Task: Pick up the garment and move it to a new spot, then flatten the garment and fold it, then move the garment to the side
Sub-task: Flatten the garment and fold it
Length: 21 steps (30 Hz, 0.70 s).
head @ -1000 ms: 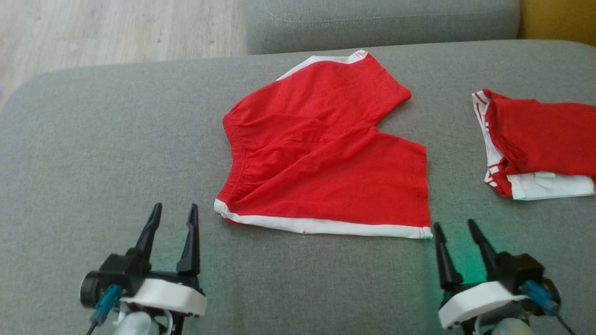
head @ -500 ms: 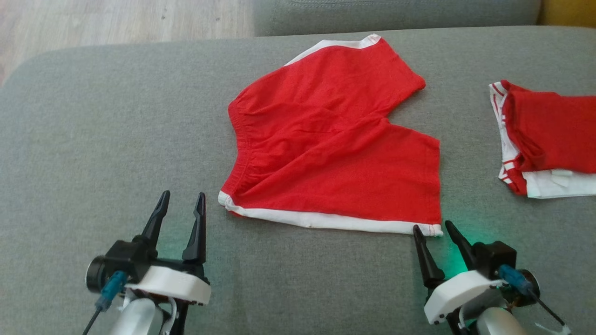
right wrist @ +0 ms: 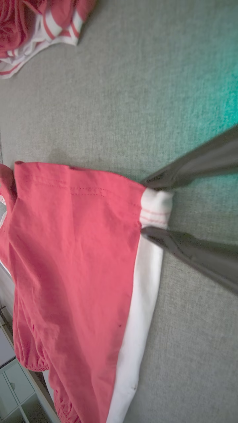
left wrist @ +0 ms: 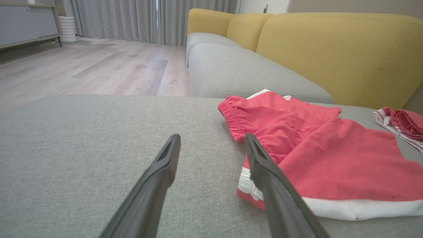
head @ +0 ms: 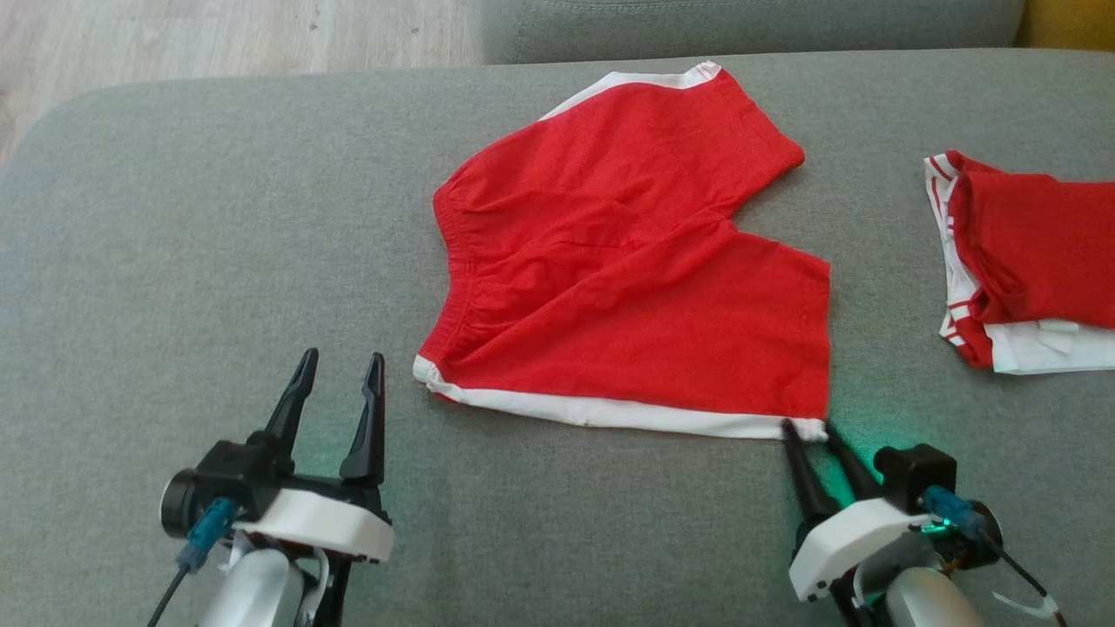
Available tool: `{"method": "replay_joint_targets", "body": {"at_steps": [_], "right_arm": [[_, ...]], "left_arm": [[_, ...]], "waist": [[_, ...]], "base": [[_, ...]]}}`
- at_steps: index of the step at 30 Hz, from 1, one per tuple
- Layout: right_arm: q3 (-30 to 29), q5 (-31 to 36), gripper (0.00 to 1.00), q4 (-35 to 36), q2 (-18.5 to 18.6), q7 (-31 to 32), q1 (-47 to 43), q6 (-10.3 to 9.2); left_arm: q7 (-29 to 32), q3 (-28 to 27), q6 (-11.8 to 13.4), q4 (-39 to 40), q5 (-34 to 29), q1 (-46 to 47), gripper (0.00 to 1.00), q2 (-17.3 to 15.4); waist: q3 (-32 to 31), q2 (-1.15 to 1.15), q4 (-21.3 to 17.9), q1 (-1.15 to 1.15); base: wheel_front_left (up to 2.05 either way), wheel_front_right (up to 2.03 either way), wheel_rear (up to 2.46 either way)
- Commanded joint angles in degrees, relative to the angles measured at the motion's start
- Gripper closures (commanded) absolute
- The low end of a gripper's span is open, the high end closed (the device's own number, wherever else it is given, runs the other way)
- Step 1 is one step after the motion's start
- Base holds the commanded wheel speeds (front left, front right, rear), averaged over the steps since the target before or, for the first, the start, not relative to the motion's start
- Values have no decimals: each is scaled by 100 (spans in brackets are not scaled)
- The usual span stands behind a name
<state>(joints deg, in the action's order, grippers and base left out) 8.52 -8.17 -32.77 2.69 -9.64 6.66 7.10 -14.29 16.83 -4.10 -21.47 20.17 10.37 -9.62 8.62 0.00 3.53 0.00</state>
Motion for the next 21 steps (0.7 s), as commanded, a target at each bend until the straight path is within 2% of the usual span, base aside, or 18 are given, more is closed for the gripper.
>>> {"method": "replay_joint_targets", "body": {"at_steps": [1,9,21], "right_arm": [[157,-16,100,47,19,-59,152,39],[-114,143,100,53,19,-149,188,39],[-402,353,100,195,19,-98,224,39]], "left_arm": [[-71,-227,-18,127,-61,214,0,-36],[-71,-211,-94,9,-89,228,0,-31],[215,610,-324,-382,156,526,0,-154]], "waist": [[-7,0,-10,0],[-9,0,-75,0],[66,0,-158,0]], "base": [[0,0,0],[0,0,0],[0,0,0]]}}
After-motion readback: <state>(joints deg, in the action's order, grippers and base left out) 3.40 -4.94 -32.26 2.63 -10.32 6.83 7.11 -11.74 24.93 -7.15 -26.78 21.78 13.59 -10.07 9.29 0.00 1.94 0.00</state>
